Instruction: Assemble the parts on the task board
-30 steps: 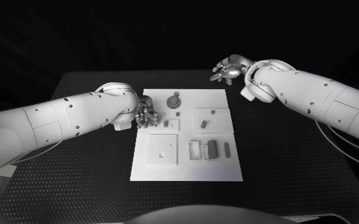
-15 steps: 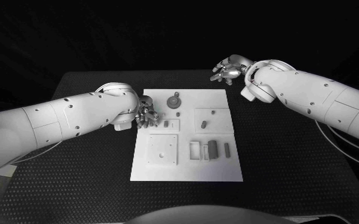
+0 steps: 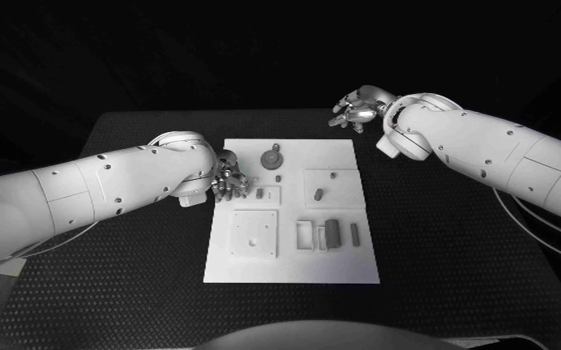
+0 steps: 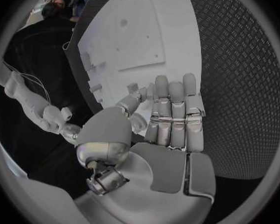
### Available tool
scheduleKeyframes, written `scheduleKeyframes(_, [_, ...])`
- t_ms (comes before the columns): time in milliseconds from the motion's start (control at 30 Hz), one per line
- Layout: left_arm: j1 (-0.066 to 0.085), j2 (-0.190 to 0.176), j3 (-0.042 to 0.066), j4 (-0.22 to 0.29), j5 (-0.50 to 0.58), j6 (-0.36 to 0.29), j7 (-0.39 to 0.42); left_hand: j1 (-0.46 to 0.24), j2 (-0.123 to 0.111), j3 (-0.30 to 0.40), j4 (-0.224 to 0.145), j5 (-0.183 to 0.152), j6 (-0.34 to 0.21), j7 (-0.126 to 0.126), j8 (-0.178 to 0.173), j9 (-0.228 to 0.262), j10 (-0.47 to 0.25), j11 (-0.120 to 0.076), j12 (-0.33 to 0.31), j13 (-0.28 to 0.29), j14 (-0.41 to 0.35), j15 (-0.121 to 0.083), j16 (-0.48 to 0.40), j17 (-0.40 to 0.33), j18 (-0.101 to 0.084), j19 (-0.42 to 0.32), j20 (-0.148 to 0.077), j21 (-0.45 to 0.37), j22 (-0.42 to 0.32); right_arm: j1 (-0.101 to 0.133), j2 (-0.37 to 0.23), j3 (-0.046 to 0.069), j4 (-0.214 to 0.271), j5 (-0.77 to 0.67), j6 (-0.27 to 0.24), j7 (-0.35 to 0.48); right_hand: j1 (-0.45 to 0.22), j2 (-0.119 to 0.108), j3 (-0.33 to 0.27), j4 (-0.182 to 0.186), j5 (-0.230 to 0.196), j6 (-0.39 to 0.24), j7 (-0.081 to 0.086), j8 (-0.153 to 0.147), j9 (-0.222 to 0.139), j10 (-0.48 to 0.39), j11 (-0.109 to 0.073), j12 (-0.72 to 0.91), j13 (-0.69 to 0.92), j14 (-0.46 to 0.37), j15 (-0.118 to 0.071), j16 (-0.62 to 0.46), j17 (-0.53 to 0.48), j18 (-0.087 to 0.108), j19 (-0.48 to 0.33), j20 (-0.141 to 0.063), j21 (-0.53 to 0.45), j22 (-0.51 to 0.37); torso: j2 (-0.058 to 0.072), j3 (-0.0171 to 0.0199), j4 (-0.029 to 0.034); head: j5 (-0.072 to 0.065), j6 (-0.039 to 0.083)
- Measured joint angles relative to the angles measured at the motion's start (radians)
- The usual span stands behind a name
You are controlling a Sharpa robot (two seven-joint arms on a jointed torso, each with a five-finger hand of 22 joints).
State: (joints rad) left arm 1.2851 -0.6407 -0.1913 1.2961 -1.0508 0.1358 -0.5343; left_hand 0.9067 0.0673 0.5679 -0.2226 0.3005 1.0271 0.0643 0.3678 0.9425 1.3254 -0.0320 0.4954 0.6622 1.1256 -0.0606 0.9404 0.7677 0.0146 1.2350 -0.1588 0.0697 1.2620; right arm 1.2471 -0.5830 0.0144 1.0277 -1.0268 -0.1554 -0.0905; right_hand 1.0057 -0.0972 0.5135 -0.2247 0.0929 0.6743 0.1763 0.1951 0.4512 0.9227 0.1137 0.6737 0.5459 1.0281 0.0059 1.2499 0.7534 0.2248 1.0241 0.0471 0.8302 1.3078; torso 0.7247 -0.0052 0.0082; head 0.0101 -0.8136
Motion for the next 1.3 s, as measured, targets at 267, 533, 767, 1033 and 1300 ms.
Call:
scheduleKeyframes(267, [-0.002,-0.007,-0.001,0.013,0.006,-0.023,-0.011,0.0,0.0,0.0,0.0,0.005,0.0,0.0,-0.002,0.001,0.001,-0.001,0.0,0.0,0.0,0.0,0.0,0.0,0.0,0.0,0.0,0.0,0.001,0.0,0.001,0.0,-0.001,0.0,0.002,0.0,0.0,0.0,0.0,0.0,0.0,-0.002,0.002,0.0,-0.001,0.001,-0.001,0.0,0.0,0.0,0.0,0.0,0.0,0.0,0.0,0.0,0.0,0.0,0.0,-0.0001,0.0,0.0,0.0])
scheduleKeyframes(533, [-0.002,-0.008,-0.001,0.018,0.005,-0.031,-0.016,0.004,-0.004,0.0,0.0,0.005,0.003,0.004,-0.003,0.002,0.002,-0.001,0.0,0.0,0.0,0.0,0.001,0.0,0.0,0.004,-0.003,0.0,0.002,-0.003,0.003,0.0,-0.003,0.0,0.003,-0.001,0.0,0.0,0.0,0.0,0.0,-0.003,0.001,0.0,-0.001,0.002,-0.002,0.0,0.0,0.0,0.0,0.0,0.0,0.0,0.0,0.0,0.0,0.0,0.0,-0.0002,0.0,0.001,-0.002])
scheduleKeyframes(767, [-0.002,-0.011,-0.001,0.024,0.002,-0.035,-0.017,0.004,-0.004,0.0,0.0,0.004,0.006,0.001,-0.006,0.002,0.002,0.0,0.004,0.0,0.0,0.0,0.004,0.0,0.0,0.004,-0.003,0.0,0.003,-0.006,0.004,0.0,-0.005,0.0,0.004,-0.001,0.0,0.0,0.0,0.0,0.0,0.0,0.004,0.0,-0.001,0.002,-0.002,0.0,-0.001,0.0,0.0,0.0,0.0,0.0,0.0,0.0,0.0,0.0,0.0,-0.0006,0.0004,0.0,-0.003])
scheduleKeyframes(1033, [-0.002,-0.015,0.0,0.031,0.0,-0.04,-0.017,0.004,-0.004,-0.001,-0.001,0.009,0.006,0.001,-0.009,0.004,0.002,0.0,0.004,0.0,0.0,0.0,0.004,0.0,0.0,0.004,-0.003,0.0,0.003,-0.006,0.005,0.0,-0.007,0.0,0.005,-0.001,0.0,0.0,0.0,0.0,0.0,0.0,0.004,0.0,-0.001,-0.001,0.001,0.0,-0.001,0.0,0.0,0.0,0.0,0.0,-0.001,0.001,0.0,0.0,0.0,-0.0001,0.0003,-0.002,-0.001])
scheduleKeyframes(1300, [-0.002,-0.016,0.001,0.045,-0.004,-0.047,-0.017,0.004,-0.004,-0.002,-0.002,0.009,0.006,0.001,-0.009,0.004,0.002,0.0,0.004,0.0,0.0,0.0,0.004,0.0,0.0,0.004,-0.003,0.0,0.004,-0.006,0.005,0.0,-0.008,0.0,0.005,-0.001,0.0,0.0,0.0,0.0,0.0,0.0,0.004,0.0,-0.002,-0.001,0.001,0.0,-0.001,0.0,0.0,0.0,0.0,0.0,-0.002,0.002,0.0,0.0,0.0,0.0001,0.0,-0.002,-0.001])
